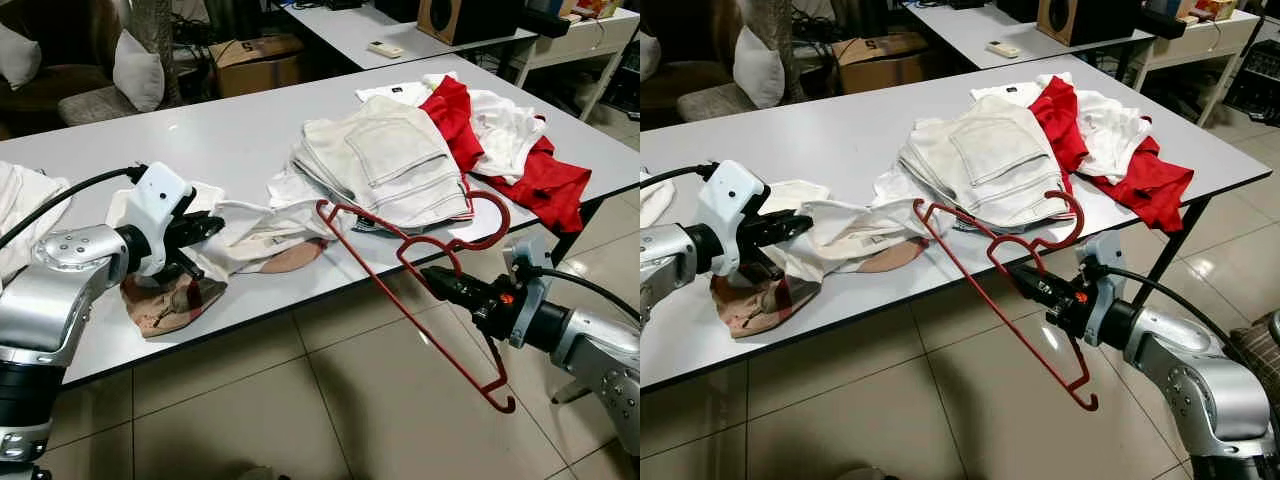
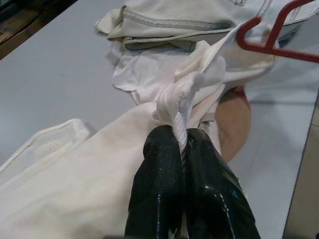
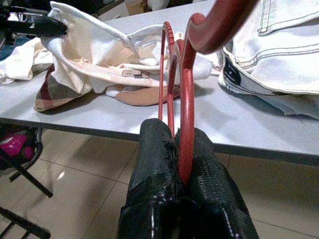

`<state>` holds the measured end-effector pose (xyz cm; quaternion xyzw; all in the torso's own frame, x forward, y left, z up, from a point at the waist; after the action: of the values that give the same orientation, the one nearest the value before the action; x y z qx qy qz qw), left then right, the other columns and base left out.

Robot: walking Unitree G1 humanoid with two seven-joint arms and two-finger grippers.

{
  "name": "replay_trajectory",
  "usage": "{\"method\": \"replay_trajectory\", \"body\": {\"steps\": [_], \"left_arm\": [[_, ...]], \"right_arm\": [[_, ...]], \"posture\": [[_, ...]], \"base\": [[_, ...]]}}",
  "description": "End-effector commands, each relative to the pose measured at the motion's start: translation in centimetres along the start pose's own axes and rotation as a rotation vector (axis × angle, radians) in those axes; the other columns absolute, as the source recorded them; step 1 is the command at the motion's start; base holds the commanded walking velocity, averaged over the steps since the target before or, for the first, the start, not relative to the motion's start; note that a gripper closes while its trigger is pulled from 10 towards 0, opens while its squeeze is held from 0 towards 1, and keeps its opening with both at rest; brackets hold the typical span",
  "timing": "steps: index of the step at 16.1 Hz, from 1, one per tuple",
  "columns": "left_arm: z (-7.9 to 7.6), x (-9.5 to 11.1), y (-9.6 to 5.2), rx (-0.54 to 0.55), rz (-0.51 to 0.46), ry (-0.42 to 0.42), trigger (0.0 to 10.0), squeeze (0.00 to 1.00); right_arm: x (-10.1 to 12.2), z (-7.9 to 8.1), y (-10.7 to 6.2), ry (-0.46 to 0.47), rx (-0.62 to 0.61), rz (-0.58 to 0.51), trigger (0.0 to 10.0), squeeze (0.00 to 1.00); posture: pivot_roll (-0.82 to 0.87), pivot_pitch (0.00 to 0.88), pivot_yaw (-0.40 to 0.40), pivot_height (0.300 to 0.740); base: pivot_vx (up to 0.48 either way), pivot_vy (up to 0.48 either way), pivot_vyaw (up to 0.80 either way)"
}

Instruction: Hang hanger

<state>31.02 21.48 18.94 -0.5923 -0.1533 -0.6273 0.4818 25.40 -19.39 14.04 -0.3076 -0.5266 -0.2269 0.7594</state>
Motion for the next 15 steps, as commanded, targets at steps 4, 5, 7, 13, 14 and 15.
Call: {"method": "replay_trajectory", "body": {"steps": [4, 5, 7, 13, 14, 15], "left_arm": [[-1.2, 1.9, 0.2, -0.064, -0.098, -0.014, 0.0, 0.00], [-1.2, 2.3, 0.1, -0.072, -0.116, -0.021, 0.0, 0.00], [-1.3, 2.3, 0.0, -0.088, -0.119, -0.017, 0.0, 0.00], [-2.1, 2.6, -0.4, -0.157, -0.125, -0.007, 0.0, 0.00], [-2.4, 2.8, -0.4, -0.180, -0.140, 0.001, 0.0, 0.00], [-2.7, 3.2, -0.5, -0.196, -0.160, 0.009, 0.0, 0.00]], "right_arm": [[-1.6, 1.8, 1.4, 0.055, 0.115, 0.043, 10.0, 0.00], [-2.0, 1.8, 1.7, 0.061, 0.119, 0.064, 10.0, 0.00], [-2.2, 1.5, 2.1, 0.065, 0.104, 0.076, 10.0, 0.00], [-2.2, 0.1, 3.5, 0.084, 0.025, 0.100, 10.0, 0.00], [-2.5, -0.1, 3.8, 0.087, 0.018, 0.130, 10.0, 0.00], [-2.8, -0.1, 4.0, 0.079, 0.030, 0.163, 10.0, 0.00]], "posture": [[-0.01, 0.000, 0.063, 0.740], [-0.01, 0.000, 0.063, 0.740], [-0.01, 0.000, 0.063, 0.740], [-0.01, 0.000, 0.059, 0.740], [-0.01, 0.000, 0.059, 0.740], [-0.01, 0.000, 0.058, 0.740]], "base": [[0.000, 0.000, 0.00], [0.000, 0.000, 0.00], [0.000, 0.000, 0.00], [0.000, 0.000, 0.00], [0.000, 0.000, 0.00], [0.000, 0.000, 0.00]]}}
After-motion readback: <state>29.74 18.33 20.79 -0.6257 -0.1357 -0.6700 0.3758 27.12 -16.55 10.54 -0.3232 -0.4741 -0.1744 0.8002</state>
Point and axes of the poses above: a point about 5 cm out from each wrist's last joint towards the gripper, its own y axis pointing out of the wrist towards the gripper, its own x axis along the axis of the wrist's last joint, z = x × y, the point moved 1 cm from there along y, pointing out of the wrist towards the gripper, and after that the axes turned 1 degree about y, right-handed, at the moved point
